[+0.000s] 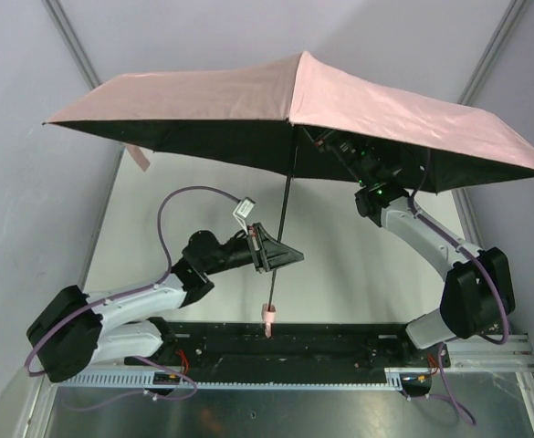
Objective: Put away the umbrella
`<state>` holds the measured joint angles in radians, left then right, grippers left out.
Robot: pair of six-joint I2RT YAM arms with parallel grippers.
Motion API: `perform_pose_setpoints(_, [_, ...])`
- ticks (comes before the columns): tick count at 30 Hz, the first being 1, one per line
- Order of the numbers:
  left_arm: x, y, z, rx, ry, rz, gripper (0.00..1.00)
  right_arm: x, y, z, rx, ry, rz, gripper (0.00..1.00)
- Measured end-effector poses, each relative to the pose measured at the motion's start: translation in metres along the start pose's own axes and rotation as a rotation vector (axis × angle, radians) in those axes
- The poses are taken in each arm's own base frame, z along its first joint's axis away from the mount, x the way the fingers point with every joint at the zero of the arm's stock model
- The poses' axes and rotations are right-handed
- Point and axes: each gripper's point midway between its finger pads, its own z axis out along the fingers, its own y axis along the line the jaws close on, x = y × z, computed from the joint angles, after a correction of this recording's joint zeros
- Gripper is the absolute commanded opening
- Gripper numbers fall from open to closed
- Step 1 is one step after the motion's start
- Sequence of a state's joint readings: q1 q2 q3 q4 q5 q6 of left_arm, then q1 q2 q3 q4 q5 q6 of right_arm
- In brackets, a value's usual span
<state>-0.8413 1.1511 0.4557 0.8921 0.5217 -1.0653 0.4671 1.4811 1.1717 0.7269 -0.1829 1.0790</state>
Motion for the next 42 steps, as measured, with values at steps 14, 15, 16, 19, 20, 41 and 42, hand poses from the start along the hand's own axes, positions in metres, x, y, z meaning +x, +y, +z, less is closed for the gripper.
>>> perform_pose_setpoints(14, [-0.055,0.027,0.005,-0.332,0.068,0.160,0.02,-0.017,0.005,-0.003,0.006,-0.042,0.027,0.00])
perform_pose_setpoints(15, [-0.057,0.025,0.006,-0.333,0.075,0.162,0.05,-0.018,0.007,-0.003,-0.003,-0.049,0.033,0.00])
perform_pose_setpoints(16, [-0.058,0.025,0.006,-0.333,0.082,0.162,0.10,-0.018,0.009,-0.003,-0.006,-0.051,0.033,0.00])
perform_pose_setpoints(19, [-0.056,0.026,0.006,-0.335,0.093,0.162,0.30,-0.018,0.012,-0.004,-0.026,-0.058,0.031,0.00])
perform_pose_setpoints(20, [-0.059,0.027,0.007,-0.341,0.079,0.166,0.37,-0.014,0.013,-0.006,-0.034,-0.036,0.034,0.00])
perform_pose_setpoints(41, [0.057,0.044,-0.026,-0.381,0.163,0.030,0.36,0.001,0.008,-0.022,-0.089,0.056,0.034,0.00])
perform_pose_setpoints(42, [0.056,0.045,-0.026,-0.386,0.157,0.033,0.30,0.000,0.008,-0.022,-0.089,0.054,0.033,0.00])
